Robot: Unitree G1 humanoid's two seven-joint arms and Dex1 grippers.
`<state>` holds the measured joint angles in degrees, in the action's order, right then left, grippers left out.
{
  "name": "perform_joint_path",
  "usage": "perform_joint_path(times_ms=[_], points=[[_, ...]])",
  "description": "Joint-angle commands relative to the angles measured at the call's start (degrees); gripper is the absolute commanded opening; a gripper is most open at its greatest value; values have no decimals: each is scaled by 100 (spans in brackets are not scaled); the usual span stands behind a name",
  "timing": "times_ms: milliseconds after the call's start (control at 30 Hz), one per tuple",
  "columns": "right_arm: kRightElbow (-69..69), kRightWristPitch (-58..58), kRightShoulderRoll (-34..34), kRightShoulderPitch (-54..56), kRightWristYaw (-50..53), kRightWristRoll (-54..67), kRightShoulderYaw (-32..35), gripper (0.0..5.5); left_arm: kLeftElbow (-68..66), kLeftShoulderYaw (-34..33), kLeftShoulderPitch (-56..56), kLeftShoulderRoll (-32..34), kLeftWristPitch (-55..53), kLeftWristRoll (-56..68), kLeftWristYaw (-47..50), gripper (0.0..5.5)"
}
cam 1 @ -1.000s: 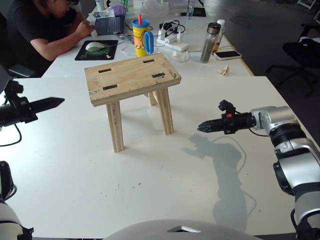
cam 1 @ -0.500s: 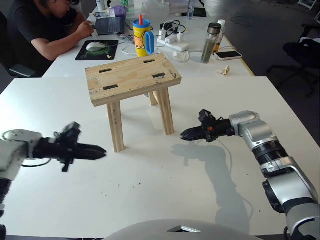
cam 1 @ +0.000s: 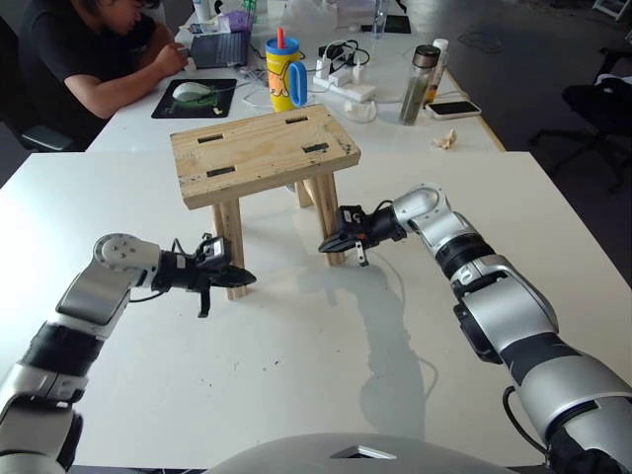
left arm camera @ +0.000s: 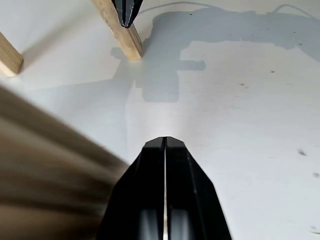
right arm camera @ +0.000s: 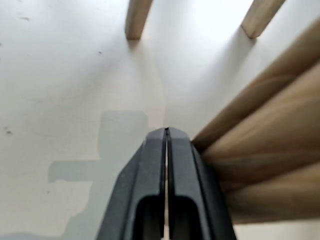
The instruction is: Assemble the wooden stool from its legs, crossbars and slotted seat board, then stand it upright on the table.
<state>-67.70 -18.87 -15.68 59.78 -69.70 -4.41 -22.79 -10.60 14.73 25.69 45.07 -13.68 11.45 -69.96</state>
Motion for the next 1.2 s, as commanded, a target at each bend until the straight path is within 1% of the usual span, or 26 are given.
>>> perform_joint_path(times_ms=[33,67,100,167,267,333,400,500,633,700,767,867,967,1067,1200], points=[[-589,-298,255,654,2844,-847,-27,1,-3196,533,1903,-879,1483,-1509,1424,2],[-662,-319,266,787,3704,-1295,-316,1,-3977,651,2353,-1075,1759,-1839,1955,2],[-736,-247,301,923,4388,-1581,-482,1,-4656,771,2797,-1249,1890,-2161,2693,2],[-864,42,405,1166,5526,-2142,-837,1,-5558,979,3474,-1511,1873,-2657,4125,2],[-1021,494,607,1355,6478,-2544,-998,1,-6237,1329,4021,-1665,1755,-3298,5753,2],[-1080,676,726,1324,6663,-2463,-801,1,-6446,1351,4118,-1767,1727,-3429,6237,2],[-1094,694,773,1209,6742,-2326,-578,1,-6530,1202,4072,-1964,1819,-3335,6291,2],[-1056,589,715,852,6755,-1803,60,1,-6493,677,3665,-2244,2207,-2890,6284,2],[-922,297,555,259,6458,-935,1094,1,-6185,27,2627,-2354,2821,-2381,6377,2],[-774,37,428,-133,6243,-515,1548,1,-5575,-468,1820,-2365,3159,-1936,6512,2],[-552,-176,331,-552,5858,73,2119,1,-4741,-770,1068,-2470,3509,-1637,6559,2],[-161,-349,311,-1038,5457,709,2695,1,-3614,-1072,289,-2845,3822,-1103,6357,2],[243,-359,484,-1271,5185,1074,2963,1,-3023,-1424,64,-3213,3851,-648,6442,2],[601,-434,571,-1362,5146,1103,2964,1,-2748,-1671,249,-3406,3951,-549,6655,2],[889,-443,656,-1354,5218,1086,2958,1,-2867,-1676,546,-3580,4108,-652,6587,2]])
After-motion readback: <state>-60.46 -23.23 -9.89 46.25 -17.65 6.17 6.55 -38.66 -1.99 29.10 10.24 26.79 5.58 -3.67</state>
